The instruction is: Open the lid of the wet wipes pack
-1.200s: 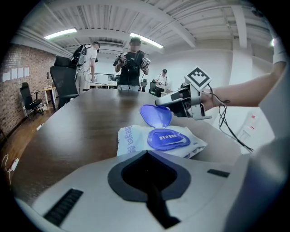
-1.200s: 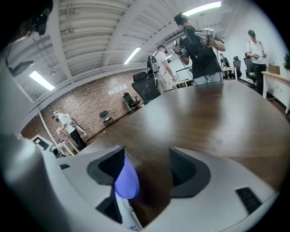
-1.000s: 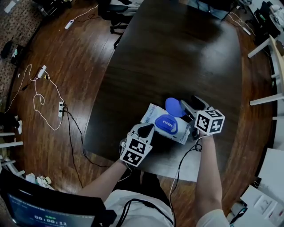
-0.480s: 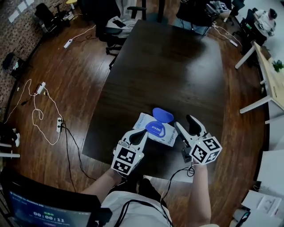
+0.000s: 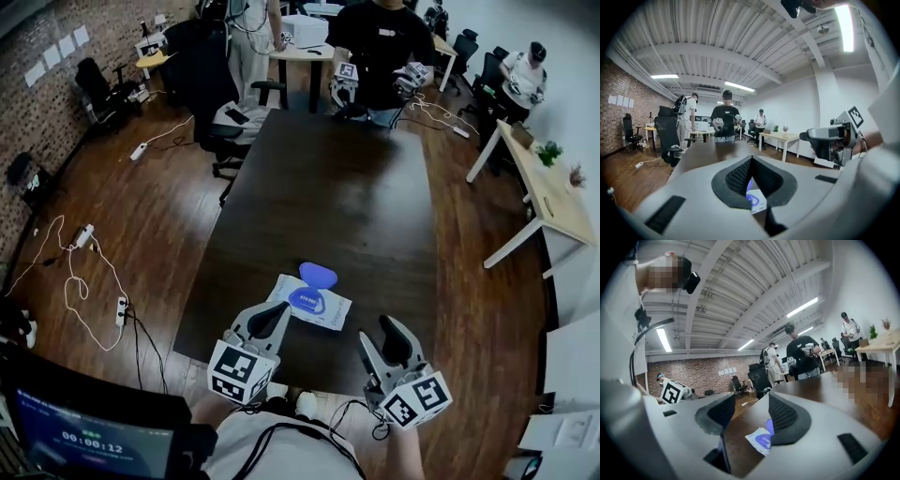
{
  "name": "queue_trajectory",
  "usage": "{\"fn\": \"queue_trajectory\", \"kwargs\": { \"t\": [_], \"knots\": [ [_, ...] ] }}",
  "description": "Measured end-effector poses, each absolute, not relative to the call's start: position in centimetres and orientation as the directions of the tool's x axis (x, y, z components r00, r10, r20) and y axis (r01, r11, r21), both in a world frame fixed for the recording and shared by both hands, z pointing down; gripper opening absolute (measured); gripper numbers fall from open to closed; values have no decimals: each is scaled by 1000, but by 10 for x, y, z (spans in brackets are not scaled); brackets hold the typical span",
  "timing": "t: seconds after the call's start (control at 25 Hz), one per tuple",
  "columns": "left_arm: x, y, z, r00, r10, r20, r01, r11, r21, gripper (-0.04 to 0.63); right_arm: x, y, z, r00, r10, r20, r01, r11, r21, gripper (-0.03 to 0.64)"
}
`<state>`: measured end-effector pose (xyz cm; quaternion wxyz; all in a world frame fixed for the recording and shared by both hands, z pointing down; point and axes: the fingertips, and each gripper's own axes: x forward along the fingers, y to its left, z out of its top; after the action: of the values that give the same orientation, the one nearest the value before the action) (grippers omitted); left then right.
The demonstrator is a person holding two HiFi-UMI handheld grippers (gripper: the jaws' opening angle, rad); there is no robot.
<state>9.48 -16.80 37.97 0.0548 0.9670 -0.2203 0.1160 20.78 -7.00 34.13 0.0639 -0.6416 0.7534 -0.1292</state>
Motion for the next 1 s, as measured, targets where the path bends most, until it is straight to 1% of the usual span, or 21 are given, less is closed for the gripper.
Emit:
{"fn": "queue_trajectory", "kwargs": {
  "t": [0.16, 0.24, 0.28, 0.32, 0.36, 0.6, 0.84, 1.0],
  "knots": [
    [89, -151, 352, 885, -424, 194, -440, -897, 47, 2, 211, -44, 319, -146, -988, 48, -968, 132, -212, 230],
    [86, -146, 344, 885, -430, 179, -443, -895, 43, 2, 213, -37, 314, -140, -989, 34, -971, 131, -201, 184],
    [86, -143, 341, 885, -432, 175, -445, -895, 41, 2, 214, -33, 313, -136, -990, 30, -972, 127, -195, 176],
    [85, -140, 340, 884, -435, 174, -447, -894, 39, 2, 214, -29, 312, -131, -991, 26, -975, 124, -187, 136],
    [84, -137, 339, 882, -437, 174, -450, -892, 36, 2, 213, -25, 312, -130, -991, 25, -976, 124, -180, 10],
    [80, -110, 337, 868, -462, 181, -475, -880, 33, 2, 203, -4, 324, -176, -983, 50, -972, 165, -166, 6],
    [66, -90, 337, 841, -503, 199, -520, -853, 39, 2, 197, 15, 340, -234, -970, 63, -958, 219, -187, 6],
    [54, -88, 340, 837, -506, 208, -524, -851, 35, 2, 190, 13, 341, -239, -970, 52, -956, 225, -187, 6]
  ]
}}
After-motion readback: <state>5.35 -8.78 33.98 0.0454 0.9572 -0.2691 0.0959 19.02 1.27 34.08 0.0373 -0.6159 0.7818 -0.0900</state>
